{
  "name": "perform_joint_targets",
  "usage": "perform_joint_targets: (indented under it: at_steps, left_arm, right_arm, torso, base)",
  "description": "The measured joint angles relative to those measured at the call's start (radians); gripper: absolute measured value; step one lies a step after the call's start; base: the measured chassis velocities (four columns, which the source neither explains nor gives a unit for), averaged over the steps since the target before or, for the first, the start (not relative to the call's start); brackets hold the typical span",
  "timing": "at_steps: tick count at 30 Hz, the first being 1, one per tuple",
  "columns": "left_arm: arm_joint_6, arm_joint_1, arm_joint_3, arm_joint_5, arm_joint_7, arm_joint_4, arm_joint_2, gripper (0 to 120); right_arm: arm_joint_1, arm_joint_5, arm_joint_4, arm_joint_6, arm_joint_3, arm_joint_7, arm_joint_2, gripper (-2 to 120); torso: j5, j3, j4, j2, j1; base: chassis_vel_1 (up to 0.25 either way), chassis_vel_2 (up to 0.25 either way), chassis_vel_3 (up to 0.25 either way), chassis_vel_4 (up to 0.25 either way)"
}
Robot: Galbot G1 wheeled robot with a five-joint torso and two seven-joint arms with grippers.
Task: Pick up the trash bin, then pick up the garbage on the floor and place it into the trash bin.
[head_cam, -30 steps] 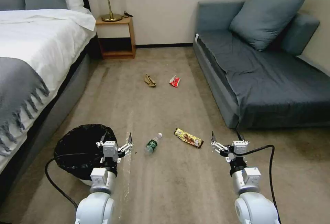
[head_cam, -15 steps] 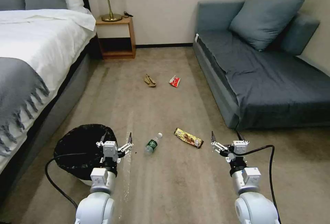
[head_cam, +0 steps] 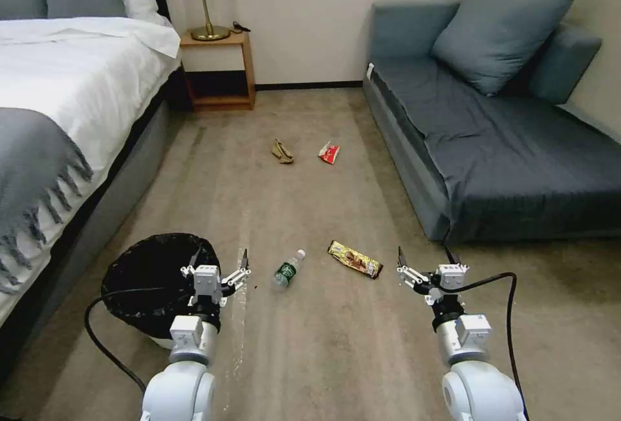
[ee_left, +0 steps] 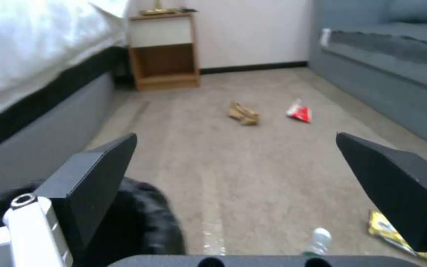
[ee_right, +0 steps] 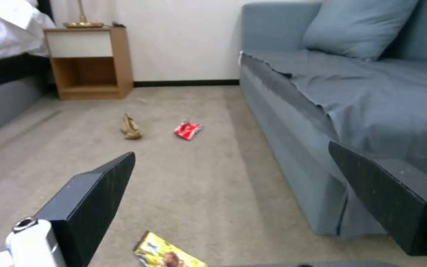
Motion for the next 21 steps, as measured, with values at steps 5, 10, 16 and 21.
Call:
perform_joint_targets:
  at_steps: [5,10,16,21]
  left_arm:
    - [0.019,0.035,-0.037,-0.041,-0.021,-0.065,-0.001,100]
    - [0.047,0.08,-0.092,-0.1,-0.058,-0.149,0.002,100]
    - [0.088,0.145,-0.166,-0.183,-0.11,-0.27,0.007,100]
    - [0.126,0.192,-0.229,-0.241,-0.159,-0.359,0.03,98]
  right_arm:
    - [-0.013,0.074,0.042,-0.04,-0.007,-0.001,-0.053,100]
    - [-0.029,0.178,0.103,-0.095,-0.016,-0.012,-0.113,100]
    - [-0.052,0.318,0.183,-0.17,-0.026,-0.025,-0.205,100]
    - [-0.051,0.419,0.223,-0.221,-0.026,-0.038,-0.287,100]
  torso:
    - [-0.0003,0.0,-0.0001,0.0,0.0]
    - [0.0,0.0,0.0001,0.0,0.0]
    - [0.0004,0.0,0.0,0.0,0.0]
    - [0.0003,0.0,0.0,0.0,0.0]
  base:
    - [0.0,0.0,0.0,0.0]
    - [0.0,0.0,0.0,0.0]
    - [0.0,0.0,0.0,0.0]
    - [0.0,0.0,0.0,0.0]
